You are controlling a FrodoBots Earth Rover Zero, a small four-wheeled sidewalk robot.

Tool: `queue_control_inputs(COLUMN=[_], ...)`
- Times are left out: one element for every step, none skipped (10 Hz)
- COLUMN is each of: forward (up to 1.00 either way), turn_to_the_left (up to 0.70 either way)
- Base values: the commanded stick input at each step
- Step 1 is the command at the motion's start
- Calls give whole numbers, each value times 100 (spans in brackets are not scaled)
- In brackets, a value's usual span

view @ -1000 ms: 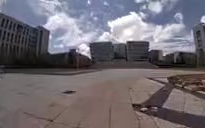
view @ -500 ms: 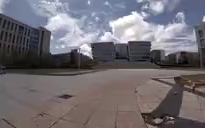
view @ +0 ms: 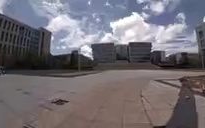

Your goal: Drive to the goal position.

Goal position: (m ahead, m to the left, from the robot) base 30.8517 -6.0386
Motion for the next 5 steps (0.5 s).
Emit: queue_control_inputs(forward=[70, 70, 70, 70, 70], turn_to_the_left=[-28, -29, -34, 6, 2])
